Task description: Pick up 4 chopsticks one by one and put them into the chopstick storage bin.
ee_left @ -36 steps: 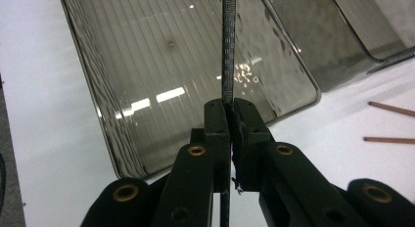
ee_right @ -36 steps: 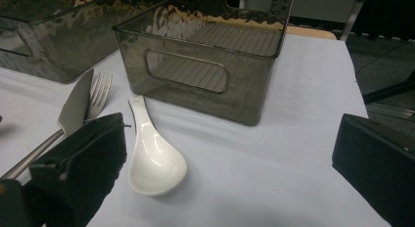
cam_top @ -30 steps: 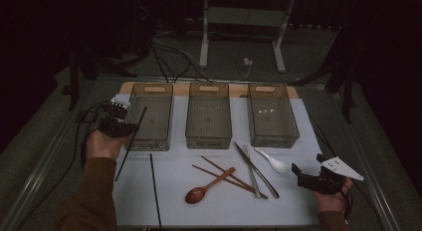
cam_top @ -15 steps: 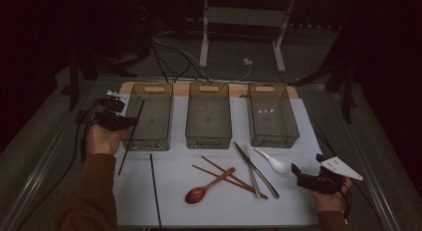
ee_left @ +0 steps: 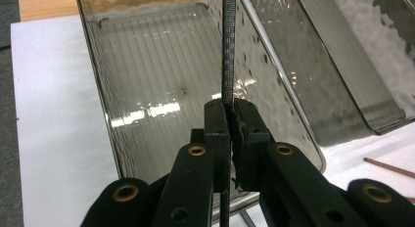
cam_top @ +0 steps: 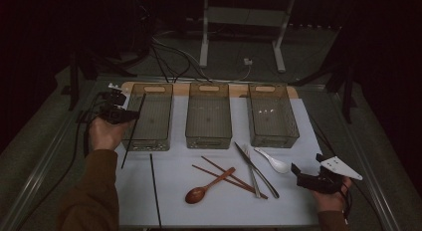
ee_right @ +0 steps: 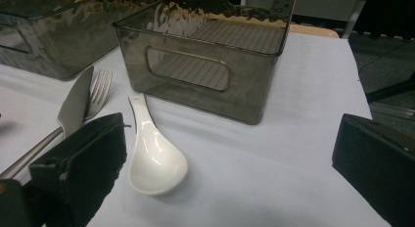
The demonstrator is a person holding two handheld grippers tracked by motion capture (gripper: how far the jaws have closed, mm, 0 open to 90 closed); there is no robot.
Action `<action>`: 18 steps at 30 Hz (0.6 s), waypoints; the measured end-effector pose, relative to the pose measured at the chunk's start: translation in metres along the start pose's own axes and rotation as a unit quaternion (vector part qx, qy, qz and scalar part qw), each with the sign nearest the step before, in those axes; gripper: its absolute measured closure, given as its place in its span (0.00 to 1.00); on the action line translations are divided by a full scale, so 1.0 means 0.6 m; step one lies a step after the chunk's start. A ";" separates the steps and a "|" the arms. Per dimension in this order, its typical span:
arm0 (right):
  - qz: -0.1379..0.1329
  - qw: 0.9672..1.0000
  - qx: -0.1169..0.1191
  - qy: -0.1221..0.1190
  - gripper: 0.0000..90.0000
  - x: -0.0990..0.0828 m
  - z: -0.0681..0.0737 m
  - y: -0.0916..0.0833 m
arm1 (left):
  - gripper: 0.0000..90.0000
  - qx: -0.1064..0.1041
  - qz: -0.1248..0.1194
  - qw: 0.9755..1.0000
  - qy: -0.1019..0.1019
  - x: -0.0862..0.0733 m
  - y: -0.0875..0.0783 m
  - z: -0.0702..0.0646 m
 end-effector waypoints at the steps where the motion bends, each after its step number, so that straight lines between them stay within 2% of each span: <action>1: 0.000 1.000 0.000 0.000 0.00 0.000 0.000 0.000 | 0.97 0.000 -0.001 1.000 -0.001 0.003 0.000 0.001; 18: -0.001 1.000 0.000 -0.001 0.00 0.000 -0.001 0.000 | 0.97 0.002 -0.009 1.000 -0.016 0.036 0.004 0.015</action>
Point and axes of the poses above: each handheld gripper's, and its own axes: y roughly forward along the jaws, x roughly out of its top, z roughly to its left, the point moved 8 cm from there along y, roughly forward along the jaws, and after that the axes turned 4 degrees about -x, right-handed, at the moved point
